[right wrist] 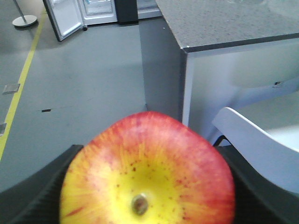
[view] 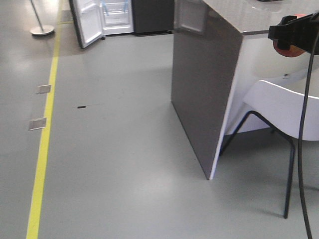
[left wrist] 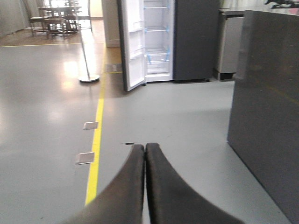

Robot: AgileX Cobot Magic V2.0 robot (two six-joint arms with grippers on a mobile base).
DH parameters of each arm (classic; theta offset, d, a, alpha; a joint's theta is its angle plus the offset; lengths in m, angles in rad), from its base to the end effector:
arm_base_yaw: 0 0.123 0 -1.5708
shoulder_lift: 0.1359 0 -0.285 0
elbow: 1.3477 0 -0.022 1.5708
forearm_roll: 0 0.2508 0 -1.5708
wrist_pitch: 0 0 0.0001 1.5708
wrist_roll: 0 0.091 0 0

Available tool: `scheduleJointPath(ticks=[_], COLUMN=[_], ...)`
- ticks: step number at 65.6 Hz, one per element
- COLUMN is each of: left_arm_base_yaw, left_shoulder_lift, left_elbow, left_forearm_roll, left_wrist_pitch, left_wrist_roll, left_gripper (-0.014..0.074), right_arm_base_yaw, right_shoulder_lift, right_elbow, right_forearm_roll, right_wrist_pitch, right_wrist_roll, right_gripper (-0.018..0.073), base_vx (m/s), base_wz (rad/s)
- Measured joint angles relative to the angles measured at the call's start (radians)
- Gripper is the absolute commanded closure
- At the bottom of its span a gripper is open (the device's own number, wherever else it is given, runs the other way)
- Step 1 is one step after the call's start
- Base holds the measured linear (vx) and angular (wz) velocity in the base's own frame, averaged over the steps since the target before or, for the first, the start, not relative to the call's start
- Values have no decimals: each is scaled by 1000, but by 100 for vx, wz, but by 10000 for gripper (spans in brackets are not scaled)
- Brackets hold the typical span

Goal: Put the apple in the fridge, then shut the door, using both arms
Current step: 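Turn the base away from the counter holding the apple, then drive toward the open white refrigerator carrying the apple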

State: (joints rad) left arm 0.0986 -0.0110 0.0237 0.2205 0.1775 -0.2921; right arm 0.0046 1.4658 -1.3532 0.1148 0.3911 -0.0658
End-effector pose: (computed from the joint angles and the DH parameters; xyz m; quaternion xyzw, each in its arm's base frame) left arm 0.0555 0.0090 0.1900 -0.0771 0.7371 0.0222 0.6710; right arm 0.3432 0.0056 0.3868 0.0030 0.8373 0.0306 0.5459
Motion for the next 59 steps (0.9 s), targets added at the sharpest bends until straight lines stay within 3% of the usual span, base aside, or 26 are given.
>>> scheduleJointPath(ticks=[59], left_arm_base_yaw=[0], left_shoulder_lift=[0], left_elbow=[0], left_forearm_roll=[0], left_wrist_pitch=[0], left_wrist_roll=[0], left_gripper=[602], right_arm_base_yaw=[0], right_shoulder_lift=[0], right_elbow=[0], right_forearm_roll=[0], right_wrist_pitch=[1], right_wrist_roll=[0], right_gripper=[345], base_vx=[10], base_wz=[35])
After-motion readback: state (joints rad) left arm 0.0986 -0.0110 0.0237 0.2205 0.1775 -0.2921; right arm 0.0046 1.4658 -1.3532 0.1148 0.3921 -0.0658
